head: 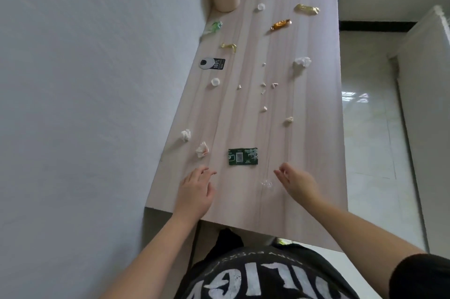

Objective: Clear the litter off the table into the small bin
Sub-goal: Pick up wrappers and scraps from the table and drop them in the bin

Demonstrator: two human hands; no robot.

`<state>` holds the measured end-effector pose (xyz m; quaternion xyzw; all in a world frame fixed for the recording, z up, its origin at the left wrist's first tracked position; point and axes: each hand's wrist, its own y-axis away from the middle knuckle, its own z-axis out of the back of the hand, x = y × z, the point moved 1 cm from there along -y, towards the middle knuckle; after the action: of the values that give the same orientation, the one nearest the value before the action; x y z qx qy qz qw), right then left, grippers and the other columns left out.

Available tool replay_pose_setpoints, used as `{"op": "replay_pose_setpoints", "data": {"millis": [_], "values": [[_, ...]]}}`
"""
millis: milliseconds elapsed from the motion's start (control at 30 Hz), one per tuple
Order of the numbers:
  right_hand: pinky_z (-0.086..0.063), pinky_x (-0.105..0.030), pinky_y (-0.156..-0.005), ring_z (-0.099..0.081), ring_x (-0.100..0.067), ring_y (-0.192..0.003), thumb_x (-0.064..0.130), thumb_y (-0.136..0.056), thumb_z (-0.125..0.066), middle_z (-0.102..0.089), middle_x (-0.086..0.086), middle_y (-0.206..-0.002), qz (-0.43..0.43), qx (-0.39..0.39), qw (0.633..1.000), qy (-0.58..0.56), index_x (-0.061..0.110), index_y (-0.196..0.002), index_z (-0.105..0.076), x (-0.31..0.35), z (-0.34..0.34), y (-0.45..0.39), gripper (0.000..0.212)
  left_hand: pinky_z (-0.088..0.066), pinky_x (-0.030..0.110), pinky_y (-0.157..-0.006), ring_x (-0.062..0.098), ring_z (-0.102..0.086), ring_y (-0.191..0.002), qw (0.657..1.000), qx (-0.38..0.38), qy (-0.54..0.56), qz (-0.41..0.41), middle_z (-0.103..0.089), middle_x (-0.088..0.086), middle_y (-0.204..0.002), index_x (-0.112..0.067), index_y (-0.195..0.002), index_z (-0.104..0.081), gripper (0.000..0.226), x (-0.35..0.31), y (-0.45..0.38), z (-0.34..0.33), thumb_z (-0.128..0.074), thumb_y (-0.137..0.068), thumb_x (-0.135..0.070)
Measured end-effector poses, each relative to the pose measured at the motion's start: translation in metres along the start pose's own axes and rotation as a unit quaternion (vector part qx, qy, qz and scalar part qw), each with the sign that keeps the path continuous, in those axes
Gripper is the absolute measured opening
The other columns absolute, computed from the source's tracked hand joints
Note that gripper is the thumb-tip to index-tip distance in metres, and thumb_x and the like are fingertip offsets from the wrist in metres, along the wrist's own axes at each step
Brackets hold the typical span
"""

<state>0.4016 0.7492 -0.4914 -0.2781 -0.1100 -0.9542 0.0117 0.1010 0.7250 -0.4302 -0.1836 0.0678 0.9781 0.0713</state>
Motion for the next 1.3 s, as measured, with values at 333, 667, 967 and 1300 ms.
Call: {"op": "replay_pose_setpoints", "data": {"millis": [333,667,967,1300], "values": [[-0.042,-0.036,-0.058,-0.059,-0.035,-0.076,0.037,-0.092,-0.051,-0.052,-0.010,-0.100,-0.101,0.024,0.990,0.093,0.012,-0.104,-0.053,0.038,-0.053,0.006,0.028,-0.047,0.038,-0.085,0.021,-0.052,-0.103,0.999,0.039,0.002,-0.035,-0.049,0.004,-0.122,-0.024,-0.128,-0.041,0.039,0.064,-0.064,-0.004,-0.044,-0.089,-0.025],[-0.029,-0.027,-0.045,-0.047,-0.012,-0.057,0.020,-0.088,-0.052,-0.052,0.003,-0.068,-0.192,-0.030,0.976,-0.093,0.024,-0.084,-0.043,0.072,-0.044,-0.019,0.010,-0.040,0.044,-0.088,0.030,-0.041,-0.117,0.993,0.102,-0.044,0.033,-0.036,0.010,-0.134,-0.020,-0.130,-0.036,0.049,0.065,-0.116,-0.032,-0.053,-0.087,-0.037],[-0.037,-0.028,-0.077,-0.049,-0.016,-0.097,0.002,-0.090,-0.035,-0.051,0.001,-0.120,-0.156,-0.012,0.979,-0.133,0.018,-0.127,-0.046,0.103,-0.050,-0.057,0.041,-0.041,0.045,-0.076,0.036,-0.050,-0.097,0.996,0.060,0.032,0.063,-0.053,0.021,-0.108,-0.001,-0.102,-0.049,0.019,0.078,-0.132,-0.025,-0.042,-0.084,-0.001],[-0.043,-0.029,-0.075,-0.054,-0.020,-0.090,0.054,-0.087,-0.052,-0.050,0.000,-0.103,-0.069,0.024,0.997,0.012,0.025,-0.136,-0.035,0.110,-0.066,-0.085,0.060,-0.047,0.045,-0.063,0.038,-0.055,-0.079,0.993,-0.048,-0.006,0.111,-0.054,0.021,-0.095,-0.003,-0.105,-0.047,0.027,0.096,-0.166,0.008,-0.051,-0.087,-0.023]]}}
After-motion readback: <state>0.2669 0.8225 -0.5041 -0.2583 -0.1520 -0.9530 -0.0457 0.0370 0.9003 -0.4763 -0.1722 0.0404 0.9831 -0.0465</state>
